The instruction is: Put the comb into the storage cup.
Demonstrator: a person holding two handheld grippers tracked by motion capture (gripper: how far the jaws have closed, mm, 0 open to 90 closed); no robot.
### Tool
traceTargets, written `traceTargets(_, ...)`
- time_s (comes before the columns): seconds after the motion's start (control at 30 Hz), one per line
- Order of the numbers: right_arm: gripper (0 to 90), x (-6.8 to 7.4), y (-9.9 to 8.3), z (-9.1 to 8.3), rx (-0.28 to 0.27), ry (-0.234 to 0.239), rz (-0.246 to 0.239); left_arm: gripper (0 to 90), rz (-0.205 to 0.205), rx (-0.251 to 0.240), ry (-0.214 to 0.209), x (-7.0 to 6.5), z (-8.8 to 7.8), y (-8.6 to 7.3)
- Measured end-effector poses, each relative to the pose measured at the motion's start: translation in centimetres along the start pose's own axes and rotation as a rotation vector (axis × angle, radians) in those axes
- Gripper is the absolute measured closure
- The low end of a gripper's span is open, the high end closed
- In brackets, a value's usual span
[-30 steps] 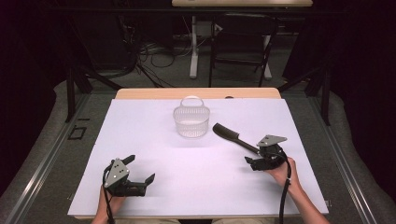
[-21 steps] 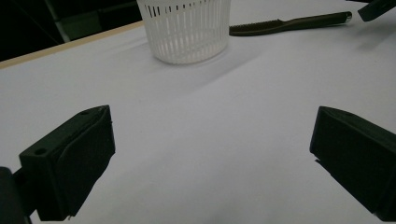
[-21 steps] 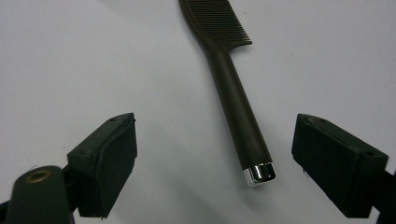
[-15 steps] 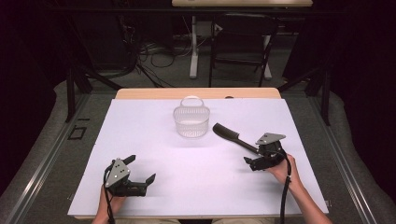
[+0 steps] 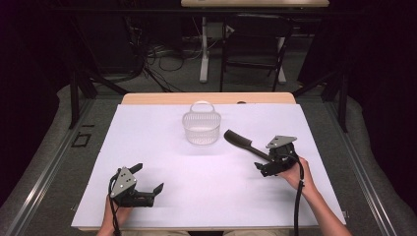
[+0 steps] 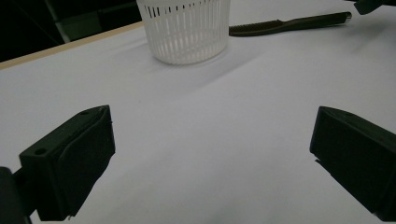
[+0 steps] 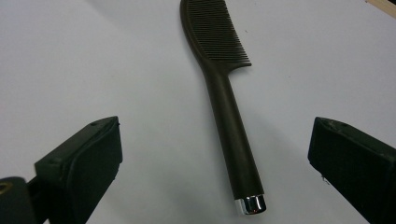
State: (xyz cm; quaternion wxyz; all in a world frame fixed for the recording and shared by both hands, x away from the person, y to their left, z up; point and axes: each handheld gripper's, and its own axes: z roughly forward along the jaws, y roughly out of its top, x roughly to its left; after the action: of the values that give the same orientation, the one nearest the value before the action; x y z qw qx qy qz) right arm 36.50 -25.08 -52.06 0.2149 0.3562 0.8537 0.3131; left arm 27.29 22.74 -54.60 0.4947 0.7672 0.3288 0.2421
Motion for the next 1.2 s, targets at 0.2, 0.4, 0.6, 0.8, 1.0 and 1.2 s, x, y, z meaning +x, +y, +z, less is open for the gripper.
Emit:
traceTargets(0.2, 1.4, 0.0, 0.4, 0.7, 0.031, 0.003, -0.014, 0.1, -0.002, -0.003, 0.000, 0.0, 0.0, 0.0)
traceTargets(0.4, 0.5, -0.5, 0.7, 1.0, 0.046, 0.006, -0.005, 0.1, -0.002, -0.003, 0.002, 0.0, 0.0, 0.0)
traceTargets(0.6, 0.0, -0.7, 0.9, 1.4, 0.069, 0.016, -0.023, 0.1, 0.002, -0.003, -0.004, 0.1, 0.2, 0.1)
traceTargets(0.8, 0.1, -0.6, 1.1, 2.0, 0.097, 0.025, -0.036, 0.1, -0.004, -0.003, -0.002, 0.1, 0.2, 0.1)
traceTargets(1.0, 0.1, -1.0, 1.7, 2.3, 0.098, 0.037, -0.024, 0.1, 0.001, -0.003, -0.001, 0.1, 0.2, 0.1)
traceTargets(1.2, 0.0, -1.2, 2.2, 2.9, 0.133, 0.043, -0.035, 0.1, -0.003, -0.004, -0.003, 0.1, 0.1, 0.1)
